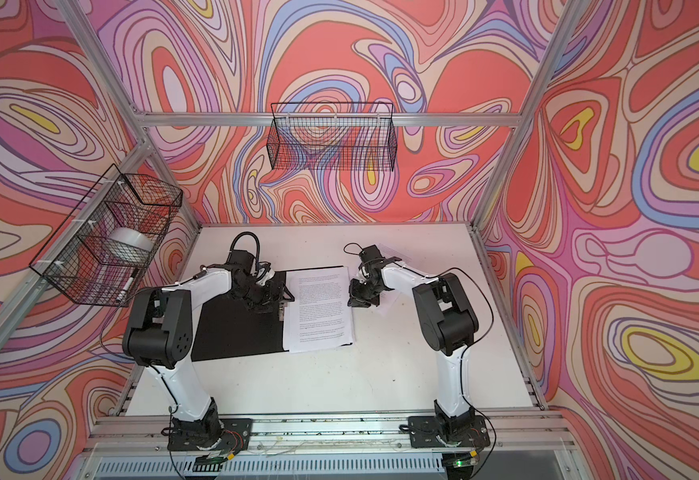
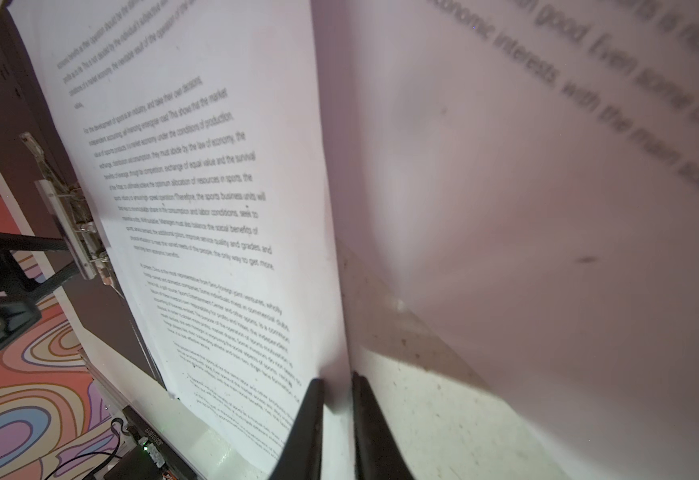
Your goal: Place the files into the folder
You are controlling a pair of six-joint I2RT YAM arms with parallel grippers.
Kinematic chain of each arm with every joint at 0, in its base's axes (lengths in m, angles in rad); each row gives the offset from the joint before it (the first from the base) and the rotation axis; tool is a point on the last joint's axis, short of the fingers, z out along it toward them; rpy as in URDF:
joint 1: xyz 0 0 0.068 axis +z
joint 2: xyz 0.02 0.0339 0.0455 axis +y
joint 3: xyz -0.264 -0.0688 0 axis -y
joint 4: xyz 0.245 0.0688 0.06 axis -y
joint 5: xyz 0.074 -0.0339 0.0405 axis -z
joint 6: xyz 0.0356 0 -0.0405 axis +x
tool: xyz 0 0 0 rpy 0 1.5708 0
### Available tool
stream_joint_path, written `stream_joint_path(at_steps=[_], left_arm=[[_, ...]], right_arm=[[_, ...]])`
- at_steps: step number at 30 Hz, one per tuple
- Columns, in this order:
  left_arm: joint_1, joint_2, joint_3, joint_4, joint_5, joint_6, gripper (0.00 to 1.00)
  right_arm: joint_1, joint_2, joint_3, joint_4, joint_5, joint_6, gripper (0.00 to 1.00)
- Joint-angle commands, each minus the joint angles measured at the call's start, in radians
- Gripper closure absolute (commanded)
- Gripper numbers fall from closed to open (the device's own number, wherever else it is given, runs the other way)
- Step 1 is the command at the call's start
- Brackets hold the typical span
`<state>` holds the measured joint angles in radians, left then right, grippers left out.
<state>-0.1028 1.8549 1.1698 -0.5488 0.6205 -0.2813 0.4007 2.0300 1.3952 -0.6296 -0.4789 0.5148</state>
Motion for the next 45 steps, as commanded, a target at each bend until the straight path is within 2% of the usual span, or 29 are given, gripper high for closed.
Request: stream_joint_path(at_steps=[1, 23, 36, 45], left_arm=[[0.005, 0.006, -0.005, 0.012, 0.005, 0.007, 0.01], [0.005, 0.001, -0.007, 0.023, 0.012, -0.004, 0.01], [0.005, -0.002, -0.007, 0.023, 0.013, -0.006, 0.01], [0.005, -0.01, -0.001, 0.009, 0.0, 0.007, 0.01]], right_arm=[[0.008, 0.022, 0.024, -0.005, 0.01, 0.005, 0.86], [0.017, 0.038, 0.045, 0.028, 0.001, 0.059, 0.93], [0.023, 0.052, 0.054, 0.034, -0.012, 0.069, 0.93], [0.034, 0.049, 0.062, -0.011, 0.029, 0.062, 0.9]])
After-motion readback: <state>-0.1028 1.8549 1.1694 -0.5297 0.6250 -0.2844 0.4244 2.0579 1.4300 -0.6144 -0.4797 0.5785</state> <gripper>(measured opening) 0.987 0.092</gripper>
